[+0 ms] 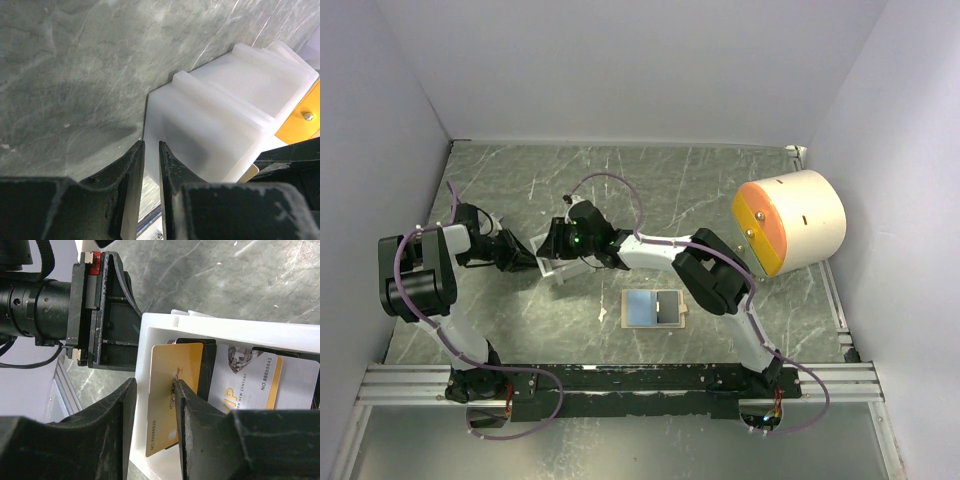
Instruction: Put the credit cards into the card holder
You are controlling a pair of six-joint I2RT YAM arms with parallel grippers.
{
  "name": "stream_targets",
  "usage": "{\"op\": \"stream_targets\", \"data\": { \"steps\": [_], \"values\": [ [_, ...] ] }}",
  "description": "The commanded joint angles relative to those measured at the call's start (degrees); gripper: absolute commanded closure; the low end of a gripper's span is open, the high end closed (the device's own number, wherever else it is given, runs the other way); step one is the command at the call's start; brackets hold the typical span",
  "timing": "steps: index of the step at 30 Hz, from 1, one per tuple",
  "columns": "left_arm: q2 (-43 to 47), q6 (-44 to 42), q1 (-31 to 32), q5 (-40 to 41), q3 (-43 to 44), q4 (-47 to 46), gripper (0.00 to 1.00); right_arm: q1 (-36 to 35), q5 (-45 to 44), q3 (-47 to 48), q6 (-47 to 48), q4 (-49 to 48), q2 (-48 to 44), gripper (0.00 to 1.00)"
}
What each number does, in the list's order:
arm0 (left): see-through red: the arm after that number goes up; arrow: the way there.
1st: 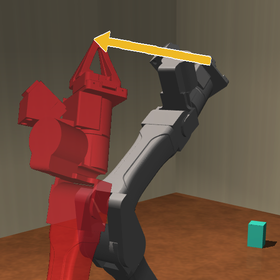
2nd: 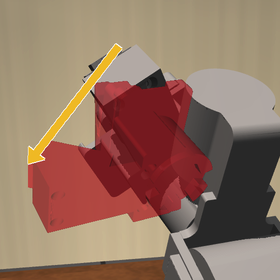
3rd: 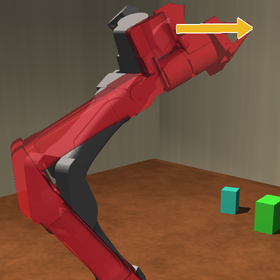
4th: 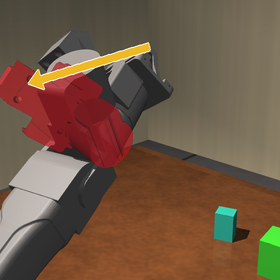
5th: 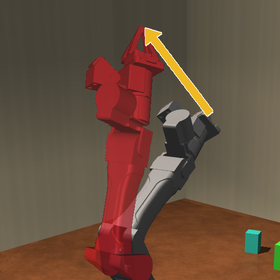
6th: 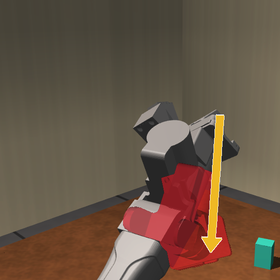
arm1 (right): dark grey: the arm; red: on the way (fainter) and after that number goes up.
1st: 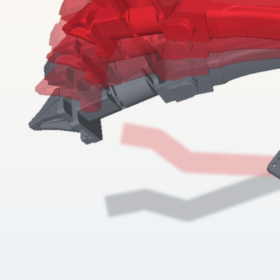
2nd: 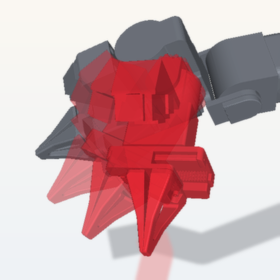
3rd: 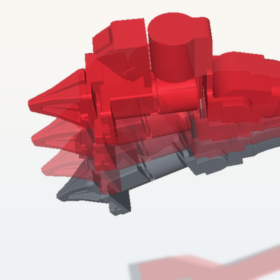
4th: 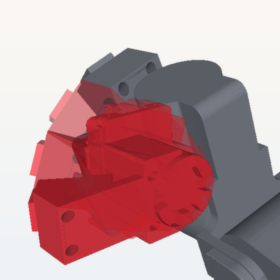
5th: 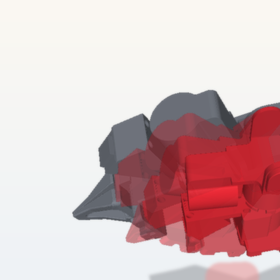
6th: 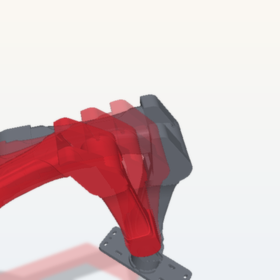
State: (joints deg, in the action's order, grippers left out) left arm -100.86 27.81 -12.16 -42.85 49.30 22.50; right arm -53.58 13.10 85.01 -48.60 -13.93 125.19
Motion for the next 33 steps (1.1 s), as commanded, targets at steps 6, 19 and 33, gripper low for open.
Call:
{"op": "stream_targets", "data": {
  "steps": [6,19,33],
  "values": [
    [-0.30,-0.48,0.69,-1.64,1.23,-0.02,0.71,-0.57,0.96,-0.80,-0.65,-1.73,-1.70,0.82],
    [2.64,0.05,0.38,3.19,4.60,3.31,0.71,-0.40,-6.14,-1.06,2.02,4.26,-5.04,1.00],
    [17.32,-0.48,1.20,12.84,8.34,8.49,0.66,0.26,-13.34,-8.33,5.41,9.77,-19.08,1.00]
  ]
}}
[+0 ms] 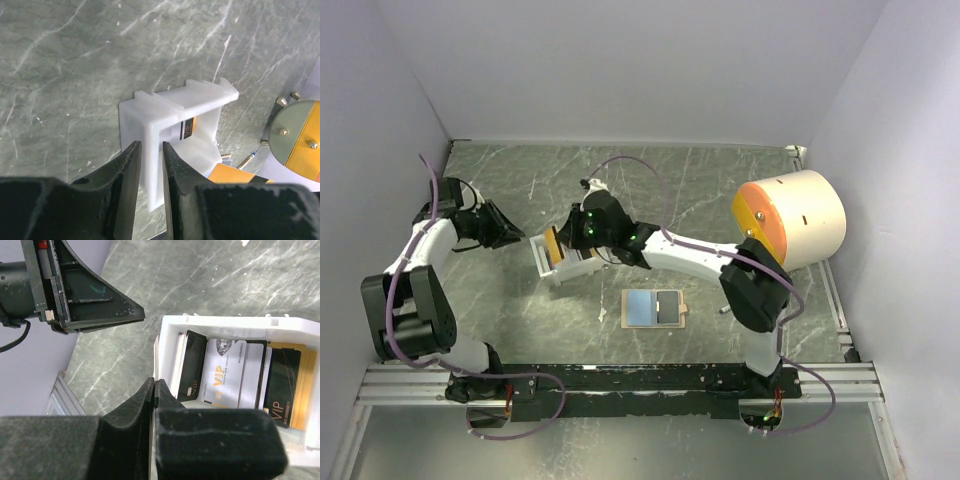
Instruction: Put the credit cards into the card holder
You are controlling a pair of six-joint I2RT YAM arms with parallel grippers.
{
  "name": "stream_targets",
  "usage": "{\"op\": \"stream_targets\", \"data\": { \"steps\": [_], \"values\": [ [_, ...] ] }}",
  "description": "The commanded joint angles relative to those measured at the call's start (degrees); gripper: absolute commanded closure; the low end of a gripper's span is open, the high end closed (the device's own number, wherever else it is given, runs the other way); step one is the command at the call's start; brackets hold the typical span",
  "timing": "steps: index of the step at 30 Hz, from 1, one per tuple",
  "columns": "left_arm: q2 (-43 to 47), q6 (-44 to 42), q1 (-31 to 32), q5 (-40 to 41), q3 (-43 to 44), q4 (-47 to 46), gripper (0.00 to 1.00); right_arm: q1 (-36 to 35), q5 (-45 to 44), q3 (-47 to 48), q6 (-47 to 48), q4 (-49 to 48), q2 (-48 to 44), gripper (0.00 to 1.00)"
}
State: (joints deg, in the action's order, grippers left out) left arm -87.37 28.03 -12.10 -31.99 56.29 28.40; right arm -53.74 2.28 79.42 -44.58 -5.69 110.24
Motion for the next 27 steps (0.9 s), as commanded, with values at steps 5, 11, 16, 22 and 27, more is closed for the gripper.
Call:
{"op": "stream_targets", "data": {
  "steps": [5,11,16,22,27],
  "values": [
    [8.40,-1.93,7.66,1.32,0.09,3.12,0.68,0.74,-2.53,-10.73,2.21,1.04,-13.93,1.00],
    [9.00,-0.84,18.78,2.17,-0.69,3.55,0.79,1.01,-5.30,-22.39,1.58,4.03,-27.51,1.00],
    [11.02,1.55,25.69,-0.39,-2.73,-0.52,0.93,1.13,-8.41,-30.00,0.15,8.27,-37.84,1.00],
    [12.70,5.54,35.47,1.63,-5.42,-4.70,0.93,1.27,-12.63,-34.23,-1.35,15.09,-45.25,1.00],
    [12.89,9.85,41.80,3.59,-7.92,-10.49,0.93,1.88,-13.53,-38.92,-2.34,16.89,-48.22,1.00]
  ]
}}
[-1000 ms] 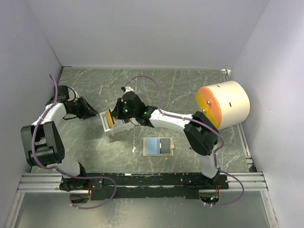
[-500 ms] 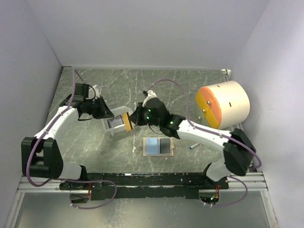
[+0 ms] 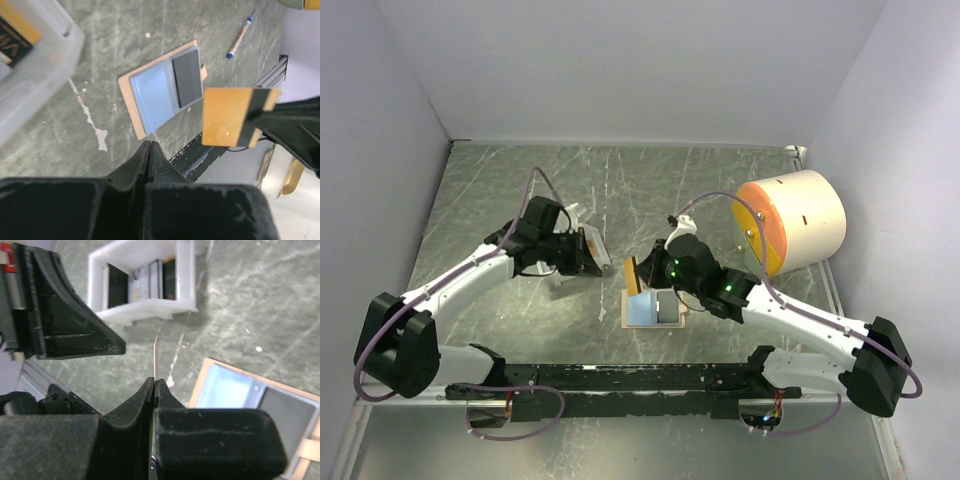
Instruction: Put the credit cards into the card holder
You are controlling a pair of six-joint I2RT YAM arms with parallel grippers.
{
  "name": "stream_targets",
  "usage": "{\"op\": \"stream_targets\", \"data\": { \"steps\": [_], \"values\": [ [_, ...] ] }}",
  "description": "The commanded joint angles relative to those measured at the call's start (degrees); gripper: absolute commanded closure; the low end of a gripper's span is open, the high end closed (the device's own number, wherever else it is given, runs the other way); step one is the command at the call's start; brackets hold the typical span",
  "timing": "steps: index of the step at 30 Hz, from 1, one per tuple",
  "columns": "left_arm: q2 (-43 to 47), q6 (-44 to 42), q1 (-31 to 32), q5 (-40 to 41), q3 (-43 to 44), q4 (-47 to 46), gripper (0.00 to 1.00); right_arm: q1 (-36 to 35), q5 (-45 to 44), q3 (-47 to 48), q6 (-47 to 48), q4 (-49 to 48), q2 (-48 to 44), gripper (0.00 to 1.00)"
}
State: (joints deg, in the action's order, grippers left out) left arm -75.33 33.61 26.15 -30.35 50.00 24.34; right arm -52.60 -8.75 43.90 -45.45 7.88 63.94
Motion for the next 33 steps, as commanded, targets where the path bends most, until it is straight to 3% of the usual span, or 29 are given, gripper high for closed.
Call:
{"op": "stream_targets", "data": {
  "steps": [1,13,19,33],
  "values": [
    [0.31,4.75,5.02,2.29,-1.92,-7.28,0.93,1.19,-1.83,-4.52,-1.56,2.84,-2.25,1.00],
    [-8.55,8.36,18.44,10.80,-1.81,-12.11,0.93,9.91,8.67,-17.74,-2.45,-3.92,-4.92,1.00],
    [-11.48,8.63,20.69,16.04,-2.92,-11.51,0.93,12.68,13.08,-21.66,-2.89,-7.43,-5.81,1.00],
    [-16.11,9.11,21.59,16.36,-5.76,-14.53,0.93,16.39,19.37,-26.02,-2.75,-14.67,-2.35,1.00]
  ]
}}
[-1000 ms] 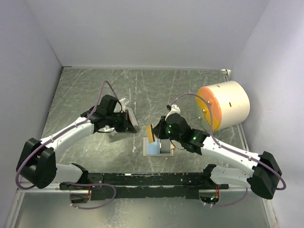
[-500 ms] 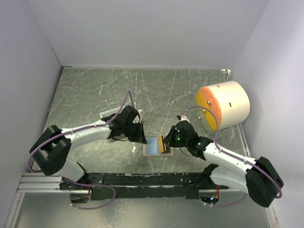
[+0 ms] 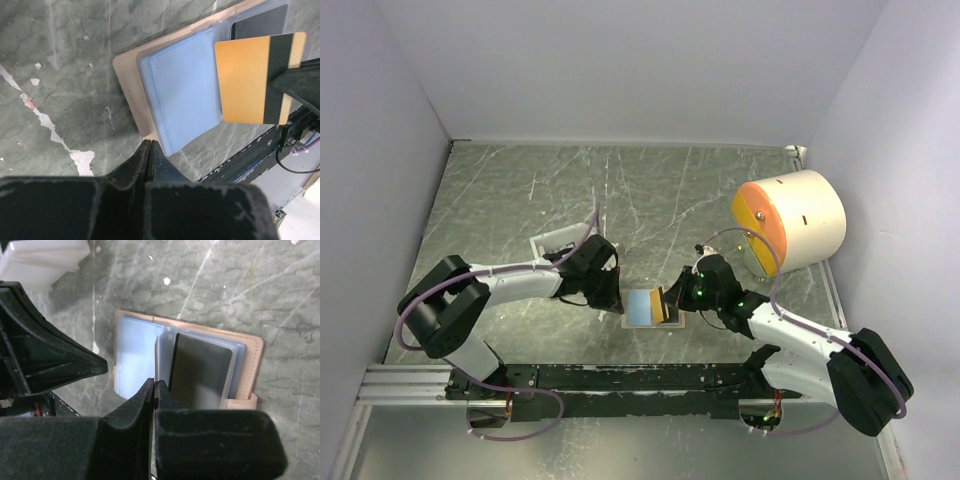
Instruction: Put the credit cards into the card holder
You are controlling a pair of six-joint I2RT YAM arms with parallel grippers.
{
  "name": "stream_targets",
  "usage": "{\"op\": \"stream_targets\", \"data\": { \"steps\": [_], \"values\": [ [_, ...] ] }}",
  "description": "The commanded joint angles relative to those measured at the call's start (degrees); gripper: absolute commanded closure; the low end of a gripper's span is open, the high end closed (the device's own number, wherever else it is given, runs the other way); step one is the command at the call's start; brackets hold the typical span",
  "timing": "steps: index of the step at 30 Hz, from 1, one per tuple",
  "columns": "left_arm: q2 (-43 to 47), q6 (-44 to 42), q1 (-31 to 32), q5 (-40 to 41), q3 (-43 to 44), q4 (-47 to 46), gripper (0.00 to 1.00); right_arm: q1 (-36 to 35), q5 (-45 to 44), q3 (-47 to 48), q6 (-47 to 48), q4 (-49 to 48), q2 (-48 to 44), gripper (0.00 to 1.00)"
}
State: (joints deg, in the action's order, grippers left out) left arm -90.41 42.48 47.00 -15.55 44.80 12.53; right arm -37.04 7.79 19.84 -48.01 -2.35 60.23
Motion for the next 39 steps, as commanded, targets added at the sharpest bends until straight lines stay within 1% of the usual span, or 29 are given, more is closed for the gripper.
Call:
{"op": "stream_targets", "data": {
  "steps": [1,8,16,20,26,39],
  "values": [
    [-1.32,0.31,0.86,1.74,-0.69,-2.70,0.93,0.95,3.01,-2.05,-0.16,-4.73,1.88,1.00],
    [-3.12,0.23,1.19,2.66,-0.75,-2.12,0.93,1.21,1.89,-3.34,0.38,-5.40,3.01,1.00],
    [-4.12,-0.11,1.31,4.12,-0.13,-0.77,0.93,2.27,3.24,-5.19,-0.50,-7.73,4.08,1.00],
    [-4.39,0.05,1.34,4.29,-0.28,-0.85,0.93,4.23,6.92,-6.47,-0.82,-11.20,5.46,1.00],
    [-4.93,0.06,1.35,4.47,-0.20,-0.75,0.93,5.51,9.95,-7.70,-1.08,-15.14,6.88,1.00],
    [-5.32,0.82,2.12,4.12,0.47,-0.51,0.93,6.10,9.65,-7.84,-1.44,-22.32,11.28,1.00]
  ]
}}
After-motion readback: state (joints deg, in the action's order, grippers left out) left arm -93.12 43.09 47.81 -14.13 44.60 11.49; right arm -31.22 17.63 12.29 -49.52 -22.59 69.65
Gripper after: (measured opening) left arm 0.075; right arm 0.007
